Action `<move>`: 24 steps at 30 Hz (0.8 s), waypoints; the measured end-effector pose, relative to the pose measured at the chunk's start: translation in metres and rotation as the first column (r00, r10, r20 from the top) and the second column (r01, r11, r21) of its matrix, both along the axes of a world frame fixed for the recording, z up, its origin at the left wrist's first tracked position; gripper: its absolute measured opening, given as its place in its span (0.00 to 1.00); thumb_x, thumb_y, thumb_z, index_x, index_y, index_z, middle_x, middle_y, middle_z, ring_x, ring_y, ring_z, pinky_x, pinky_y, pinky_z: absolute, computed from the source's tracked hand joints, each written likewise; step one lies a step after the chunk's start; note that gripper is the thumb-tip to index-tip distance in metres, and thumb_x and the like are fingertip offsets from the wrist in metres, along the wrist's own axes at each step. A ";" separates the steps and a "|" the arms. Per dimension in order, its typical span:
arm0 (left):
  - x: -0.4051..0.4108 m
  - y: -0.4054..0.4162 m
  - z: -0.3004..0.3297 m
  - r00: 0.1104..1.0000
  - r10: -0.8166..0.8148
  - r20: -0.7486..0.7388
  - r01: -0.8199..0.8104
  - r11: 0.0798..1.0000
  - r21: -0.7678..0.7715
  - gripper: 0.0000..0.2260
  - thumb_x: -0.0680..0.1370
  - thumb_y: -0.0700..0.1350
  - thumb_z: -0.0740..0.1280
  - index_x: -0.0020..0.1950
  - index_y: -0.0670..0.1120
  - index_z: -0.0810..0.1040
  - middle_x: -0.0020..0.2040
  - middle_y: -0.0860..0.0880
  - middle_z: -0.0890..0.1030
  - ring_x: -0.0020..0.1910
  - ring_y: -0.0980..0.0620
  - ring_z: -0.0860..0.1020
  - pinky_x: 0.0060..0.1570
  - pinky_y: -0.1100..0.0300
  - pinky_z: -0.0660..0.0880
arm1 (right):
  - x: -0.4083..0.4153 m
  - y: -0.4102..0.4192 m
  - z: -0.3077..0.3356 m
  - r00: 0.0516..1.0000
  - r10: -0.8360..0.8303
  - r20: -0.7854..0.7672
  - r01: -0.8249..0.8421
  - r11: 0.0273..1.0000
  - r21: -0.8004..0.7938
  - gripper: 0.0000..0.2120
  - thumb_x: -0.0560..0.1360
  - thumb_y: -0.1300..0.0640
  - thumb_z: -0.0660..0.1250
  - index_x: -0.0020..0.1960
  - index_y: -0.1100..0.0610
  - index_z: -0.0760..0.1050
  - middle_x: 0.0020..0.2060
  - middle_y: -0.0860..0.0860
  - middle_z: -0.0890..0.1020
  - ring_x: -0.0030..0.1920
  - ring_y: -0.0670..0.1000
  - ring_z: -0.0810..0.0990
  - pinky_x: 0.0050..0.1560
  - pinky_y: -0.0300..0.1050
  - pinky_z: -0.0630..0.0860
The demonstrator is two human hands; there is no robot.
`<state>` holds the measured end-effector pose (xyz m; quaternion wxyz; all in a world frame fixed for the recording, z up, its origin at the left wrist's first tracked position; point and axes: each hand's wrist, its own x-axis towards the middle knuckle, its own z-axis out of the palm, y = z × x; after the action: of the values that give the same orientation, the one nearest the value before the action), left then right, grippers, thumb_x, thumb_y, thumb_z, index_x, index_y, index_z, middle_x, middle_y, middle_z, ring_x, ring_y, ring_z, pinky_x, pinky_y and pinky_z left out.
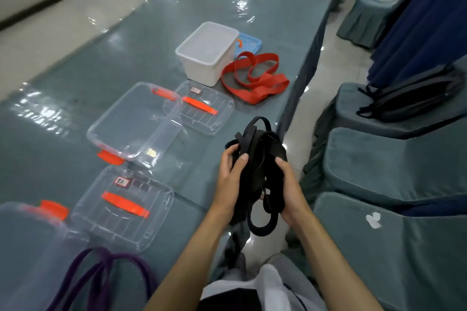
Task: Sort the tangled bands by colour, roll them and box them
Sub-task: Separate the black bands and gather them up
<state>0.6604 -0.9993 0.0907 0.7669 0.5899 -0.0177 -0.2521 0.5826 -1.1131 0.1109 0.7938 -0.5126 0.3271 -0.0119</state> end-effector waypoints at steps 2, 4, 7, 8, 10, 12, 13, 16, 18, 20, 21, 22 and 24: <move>0.024 -0.006 -0.005 0.999 0.052 -0.015 -0.052 0.999 0.009 0.19 0.79 0.55 0.69 0.70 0.57 0.76 0.67 0.53 0.82 0.66 0.54 0.82 0.63 0.55 0.78 | 0.031 -0.010 -0.005 0.999 0.025 -0.035 -0.025 1.000 0.004 0.20 0.82 0.38 0.60 0.61 0.45 0.85 0.58 0.55 0.87 0.58 0.56 0.87 0.60 0.56 0.80; 0.046 -0.010 -0.012 0.992 0.123 -0.040 -0.122 0.992 0.012 0.17 0.81 0.53 0.69 0.70 0.56 0.76 0.66 0.52 0.82 0.65 0.53 0.82 0.62 0.56 0.79 | 0.062 -0.020 -0.013 0.995 0.070 -0.074 -0.069 0.997 0.020 0.21 0.81 0.37 0.62 0.63 0.48 0.84 0.58 0.58 0.87 0.56 0.58 0.86 0.58 0.56 0.78; 0.075 -0.012 -0.025 0.960 0.265 -0.085 -0.261 0.964 0.057 0.14 0.85 0.47 0.66 0.71 0.52 0.74 0.68 0.49 0.81 0.65 0.51 0.82 0.62 0.56 0.79 | 0.109 -0.028 -0.030 0.974 0.189 -0.126 -0.183 0.981 0.058 0.21 0.82 0.40 0.62 0.67 0.50 0.81 0.58 0.57 0.87 0.58 0.59 0.87 0.57 0.55 0.80; 0.085 -0.012 -0.029 0.943 0.320 -0.093 -0.314 0.946 0.078 0.13 0.86 0.46 0.66 0.71 0.52 0.75 0.67 0.48 0.81 0.64 0.51 0.82 0.60 0.58 0.79 | 0.125 -0.030 -0.036 0.962 0.234 -0.142 -0.226 0.972 0.070 0.21 0.82 0.40 0.62 0.68 0.51 0.80 0.59 0.57 0.87 0.58 0.59 0.86 0.56 0.54 0.80; 0.103 -0.012 -0.036 0.894 0.437 -0.097 -0.426 0.897 0.115 0.12 0.86 0.45 0.65 0.69 0.51 0.75 0.66 0.46 0.81 0.63 0.48 0.82 0.58 0.59 0.80 | 0.155 -0.032 -0.044 0.927 0.333 -0.171 -0.327 0.943 0.061 0.21 0.82 0.40 0.63 0.68 0.51 0.79 0.58 0.56 0.87 0.57 0.58 0.87 0.52 0.52 0.80; 0.116 -0.013 -0.041 0.841 0.531 -0.107 -0.514 0.845 0.149 0.10 0.85 0.46 0.66 0.67 0.53 0.76 0.64 0.48 0.82 0.62 0.49 0.83 0.57 0.59 0.81 | 0.183 -0.035 -0.051 0.881 0.427 -0.203 -0.424 0.904 0.063 0.20 0.81 0.39 0.65 0.66 0.50 0.80 0.56 0.55 0.88 0.51 0.55 0.87 0.46 0.48 0.79; 0.119 -0.014 -0.042 0.811 0.573 -0.118 -0.552 0.816 0.172 0.10 0.85 0.47 0.66 0.66 0.54 0.77 0.62 0.50 0.83 0.60 0.51 0.84 0.55 0.60 0.81 | 0.195 -0.037 -0.055 0.853 0.474 -0.220 -0.469 0.880 0.076 0.20 0.80 0.39 0.65 0.65 0.49 0.81 0.55 0.55 0.88 0.49 0.53 0.87 0.44 0.47 0.79; 0.124 -0.018 -0.047 0.744 0.662 -0.091 -0.623 0.736 0.264 0.08 0.85 0.49 0.66 0.64 0.59 0.77 0.55 0.58 0.85 0.55 0.56 0.85 0.49 0.64 0.81 | 0.224 -0.043 -0.066 0.767 0.607 -0.209 -0.589 0.794 0.148 0.22 0.80 0.39 0.65 0.66 0.52 0.81 0.55 0.57 0.88 0.48 0.55 0.87 0.42 0.47 0.80; 0.127 -0.020 -0.052 0.705 0.705 -0.073 -0.651 0.685 0.326 0.09 0.85 0.50 0.66 0.65 0.60 0.76 0.55 0.59 0.85 0.54 0.59 0.84 0.49 0.65 0.80 | 0.241 -0.047 -0.074 0.707 0.684 -0.178 -0.660 0.729 0.182 0.24 0.78 0.39 0.65 0.66 0.53 0.81 0.55 0.58 0.88 0.50 0.56 0.88 0.41 0.47 0.83; 0.129 -0.020 -0.059 0.655 0.753 -0.057 -0.684 0.623 0.380 0.10 0.85 0.50 0.66 0.67 0.57 0.76 0.58 0.55 0.84 0.55 0.60 0.84 0.49 0.67 0.80 | 0.256 -0.049 -0.084 0.635 0.757 -0.152 -0.731 0.653 0.197 0.25 0.78 0.39 0.64 0.67 0.53 0.81 0.56 0.58 0.88 0.53 0.57 0.88 0.43 0.47 0.83; 0.130 -0.019 -0.063 0.635 0.771 -0.050 -0.690 0.594 0.414 0.11 0.85 0.49 0.66 0.68 0.56 0.76 0.60 0.54 0.83 0.56 0.60 0.83 0.50 0.67 0.79 | 0.262 -0.048 -0.090 0.601 0.787 -0.139 -0.763 0.617 0.196 0.24 0.79 0.40 0.64 0.67 0.54 0.81 0.57 0.58 0.87 0.56 0.58 0.88 0.45 0.47 0.83; 0.129 -0.019 -0.068 0.621 0.782 -0.040 -0.685 0.567 0.457 0.12 0.85 0.49 0.66 0.69 0.55 0.75 0.61 0.53 0.83 0.58 0.58 0.83 0.50 0.68 0.78 | 0.268 -0.048 -0.098 0.571 0.810 -0.132 -0.789 0.586 0.185 0.22 0.80 0.43 0.64 0.68 0.55 0.80 0.58 0.59 0.87 0.57 0.58 0.87 0.48 0.47 0.83; 0.126 -0.019 -0.080 0.616 0.787 -0.028 -0.645 0.525 0.555 0.16 0.85 0.47 0.66 0.73 0.54 0.73 0.66 0.53 0.81 0.63 0.54 0.80 0.54 0.68 0.75 | 0.280 -0.050 -0.117 0.513 0.847 -0.140 -0.843 0.528 0.103 0.17 0.84 0.52 0.64 0.71 0.56 0.77 0.60 0.58 0.86 0.59 0.57 0.85 0.53 0.44 0.82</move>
<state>0.7862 -1.0179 0.0106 0.6181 0.6761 0.4008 0.0147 0.8623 -1.1630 -0.0057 0.6735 -0.5971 0.1044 0.4230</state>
